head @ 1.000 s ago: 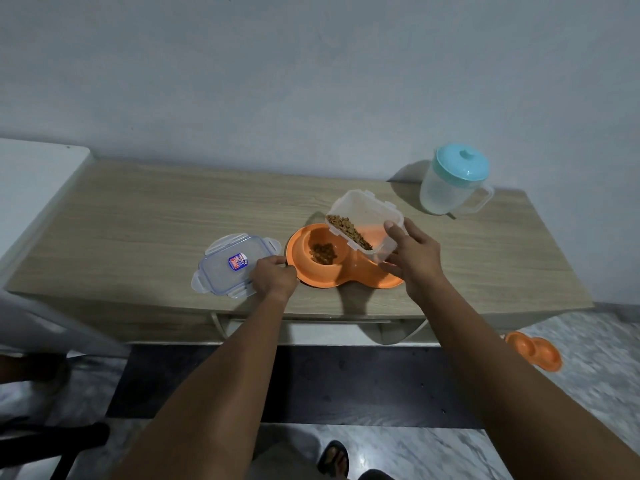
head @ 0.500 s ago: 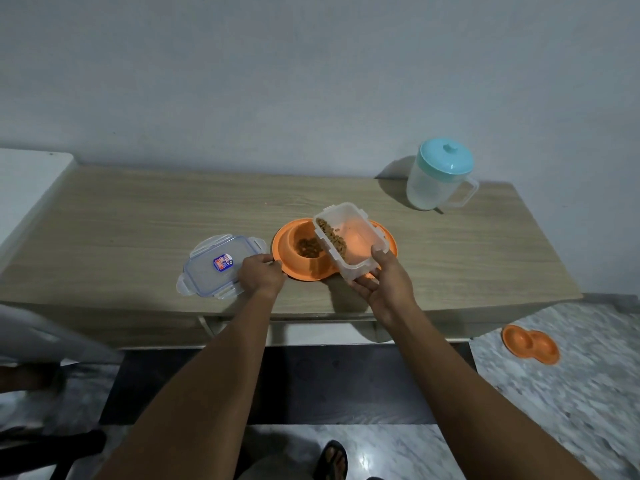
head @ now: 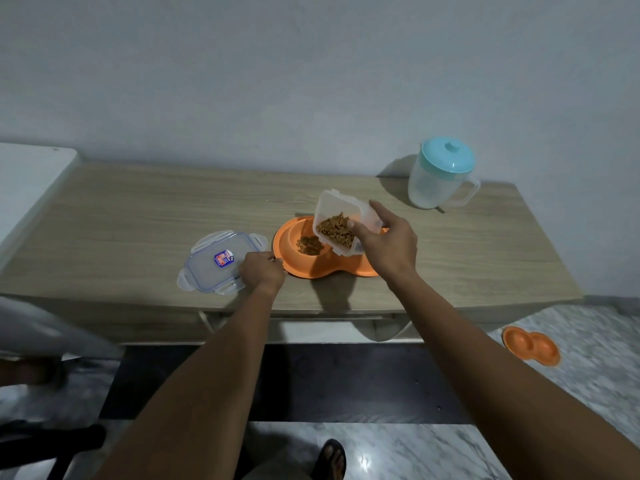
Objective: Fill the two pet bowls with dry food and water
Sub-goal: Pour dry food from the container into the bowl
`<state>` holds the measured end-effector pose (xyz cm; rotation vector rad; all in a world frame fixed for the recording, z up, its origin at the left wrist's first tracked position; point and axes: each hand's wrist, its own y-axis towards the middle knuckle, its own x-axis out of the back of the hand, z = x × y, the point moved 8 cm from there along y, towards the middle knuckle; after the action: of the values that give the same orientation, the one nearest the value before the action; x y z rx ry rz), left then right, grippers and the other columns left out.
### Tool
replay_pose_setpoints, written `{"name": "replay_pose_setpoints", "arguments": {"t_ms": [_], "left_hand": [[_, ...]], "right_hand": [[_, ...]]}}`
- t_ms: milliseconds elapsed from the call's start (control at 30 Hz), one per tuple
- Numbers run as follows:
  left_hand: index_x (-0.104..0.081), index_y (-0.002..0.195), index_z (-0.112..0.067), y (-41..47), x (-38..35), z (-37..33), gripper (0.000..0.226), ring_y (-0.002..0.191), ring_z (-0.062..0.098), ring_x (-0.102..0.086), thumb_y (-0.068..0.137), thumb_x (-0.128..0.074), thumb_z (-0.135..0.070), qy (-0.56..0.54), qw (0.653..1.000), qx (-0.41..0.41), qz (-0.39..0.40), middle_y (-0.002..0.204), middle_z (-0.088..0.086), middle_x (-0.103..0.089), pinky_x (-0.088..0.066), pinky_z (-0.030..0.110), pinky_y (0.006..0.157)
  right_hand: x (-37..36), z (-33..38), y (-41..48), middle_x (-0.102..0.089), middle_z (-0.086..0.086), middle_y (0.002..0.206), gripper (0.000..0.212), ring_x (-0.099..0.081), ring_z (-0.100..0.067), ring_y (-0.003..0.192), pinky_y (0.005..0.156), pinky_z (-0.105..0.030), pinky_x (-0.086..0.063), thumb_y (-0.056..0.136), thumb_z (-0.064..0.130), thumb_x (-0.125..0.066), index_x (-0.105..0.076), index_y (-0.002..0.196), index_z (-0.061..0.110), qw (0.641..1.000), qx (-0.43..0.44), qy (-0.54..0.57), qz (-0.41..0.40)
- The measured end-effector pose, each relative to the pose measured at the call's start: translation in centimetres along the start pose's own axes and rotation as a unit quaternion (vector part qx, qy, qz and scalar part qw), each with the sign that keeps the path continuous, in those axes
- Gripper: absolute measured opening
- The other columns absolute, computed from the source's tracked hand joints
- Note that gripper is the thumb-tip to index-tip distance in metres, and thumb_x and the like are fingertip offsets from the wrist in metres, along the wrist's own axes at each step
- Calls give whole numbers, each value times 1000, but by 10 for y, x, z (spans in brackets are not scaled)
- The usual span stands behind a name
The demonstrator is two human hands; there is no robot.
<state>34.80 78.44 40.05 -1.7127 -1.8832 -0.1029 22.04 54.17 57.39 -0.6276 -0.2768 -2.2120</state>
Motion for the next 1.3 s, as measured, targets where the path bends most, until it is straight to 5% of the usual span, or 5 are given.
{"name": "replay_pose_setpoints", "arguments": {"t_ms": [500, 867, 1100, 1200, 1300], "left_hand": [[-77, 106, -10, 0, 1, -1, 26, 83, 30, -74, 80, -73, -10, 2, 1000, -1, -6, 91, 14, -78, -62, 43, 78], [-77, 104, -10, -3, 2, -3, 24, 79, 29, -74, 81, -72, -7, -8, 1000, 10, 1, 91, 12, -78, -62, 44, 75], [-77, 105, -12, -3, 1, -3, 26, 79, 28, -75, 80, -72, -8, 3, 1000, 15, 3, 90, 11, -78, -63, 44, 74], [-77, 106, -12, -5, 3, -5, 26, 79, 29, -75, 81, -71, -7, 6, 1000, 15, 3, 91, 11, -78, -63, 44, 74], [-77, 105, -12, -7, 5, -6, 26, 79, 29, -75, 80, -71, -7, 6, 1000, 15, -4, 90, 11, -78, -63, 45, 73]], "right_hand": [[-11, 38, 5, -56, -3, 127, 61, -52, -20, 122, 93, -29, -35, 88, 45, -73, -55, 145, 35, 983, 89, -158, 31], [-10, 39, 9, -60, -6, 133, 61, -53, -23, 128, 102, -37, -40, 87, 48, -74, -57, 144, 34, 983, 77, -164, 26], [-3, 8, 19, -63, -5, 141, 67, -60, -27, 126, 99, -53, -54, 78, 50, -80, -60, 140, 34, 996, -77, 34, 4], [-5, -16, 16, -63, -9, 139, 65, -67, -34, 113, 83, -49, -62, 84, 37, -80, -55, 144, 28, 965, -181, 191, 6], [-14, -31, 4, -67, -8, 126, 60, -71, -39, 97, 83, -50, -63, 91, 29, -75, -52, 147, 24, 925, -230, 301, 27]]}}
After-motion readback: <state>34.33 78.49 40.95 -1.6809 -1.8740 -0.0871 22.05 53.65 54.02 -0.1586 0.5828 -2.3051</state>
